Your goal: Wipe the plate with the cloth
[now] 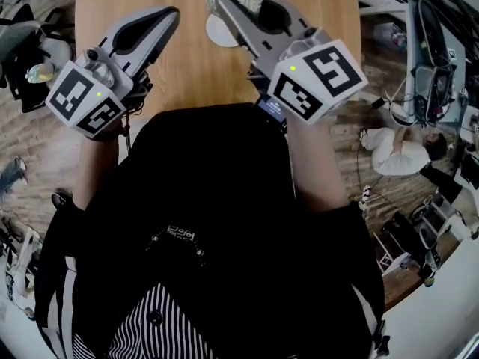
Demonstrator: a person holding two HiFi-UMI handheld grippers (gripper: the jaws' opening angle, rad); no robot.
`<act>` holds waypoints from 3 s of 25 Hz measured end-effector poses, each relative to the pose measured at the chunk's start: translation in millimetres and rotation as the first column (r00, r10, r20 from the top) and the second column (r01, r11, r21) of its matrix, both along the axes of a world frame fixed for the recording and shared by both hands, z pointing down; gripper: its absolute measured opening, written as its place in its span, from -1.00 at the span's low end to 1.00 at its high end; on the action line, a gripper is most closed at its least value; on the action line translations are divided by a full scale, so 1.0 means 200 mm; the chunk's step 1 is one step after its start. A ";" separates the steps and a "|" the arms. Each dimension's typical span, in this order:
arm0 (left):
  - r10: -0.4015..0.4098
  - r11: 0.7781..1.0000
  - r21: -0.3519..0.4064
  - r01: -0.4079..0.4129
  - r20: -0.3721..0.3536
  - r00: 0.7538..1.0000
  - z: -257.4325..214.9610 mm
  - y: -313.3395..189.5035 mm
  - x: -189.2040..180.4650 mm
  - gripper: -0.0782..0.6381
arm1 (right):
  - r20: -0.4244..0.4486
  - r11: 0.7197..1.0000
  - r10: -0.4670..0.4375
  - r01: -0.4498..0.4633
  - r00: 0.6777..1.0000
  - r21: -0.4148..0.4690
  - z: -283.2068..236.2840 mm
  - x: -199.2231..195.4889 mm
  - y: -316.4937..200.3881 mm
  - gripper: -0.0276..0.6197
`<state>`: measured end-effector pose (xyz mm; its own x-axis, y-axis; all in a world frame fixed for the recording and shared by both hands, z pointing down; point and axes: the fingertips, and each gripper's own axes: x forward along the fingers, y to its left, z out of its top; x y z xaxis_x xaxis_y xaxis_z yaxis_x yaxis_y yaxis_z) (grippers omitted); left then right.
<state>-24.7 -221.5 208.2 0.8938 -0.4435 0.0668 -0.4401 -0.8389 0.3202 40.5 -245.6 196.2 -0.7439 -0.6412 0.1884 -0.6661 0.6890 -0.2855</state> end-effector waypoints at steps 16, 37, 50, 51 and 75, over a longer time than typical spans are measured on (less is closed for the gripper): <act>-0.103 0.972 -0.212 0.100 0.000 0.995 0.29 -0.09 0.20 -0.80 | 0.083 0.986 -0.132 0.140 0.988 -0.092 0.26 0.18 -0.19 -0.75; 0.017 0.938 -0.345 0.011 0.077 0.997 0.69 -0.15 0.25 -0.80 | 0.069 0.980 -0.085 0.096 0.994 -0.177 0.57 0.20 -0.22 -0.76; 0.223 0.907 -0.419 -0.032 0.416 0.882 1.53 -0.16 0.26 -0.80 | -0.052 0.932 0.018 -0.035 0.998 -0.361 1.10 0.36 -0.22 -0.75; 0.239 0.910 -0.413 -0.037 0.449 0.861 1.58 -0.16 0.26 -0.80 | -0.068 0.928 0.017 -0.041 0.998 -0.371 1.14 0.37 -0.22 -0.75; 0.505 0.860 -0.451 -0.238 0.687 0.523 2.23 -0.05 0.38 -0.80 | -0.236 0.841 -0.073 -0.068 0.969 -0.537 1.79 0.34 -0.19 -0.76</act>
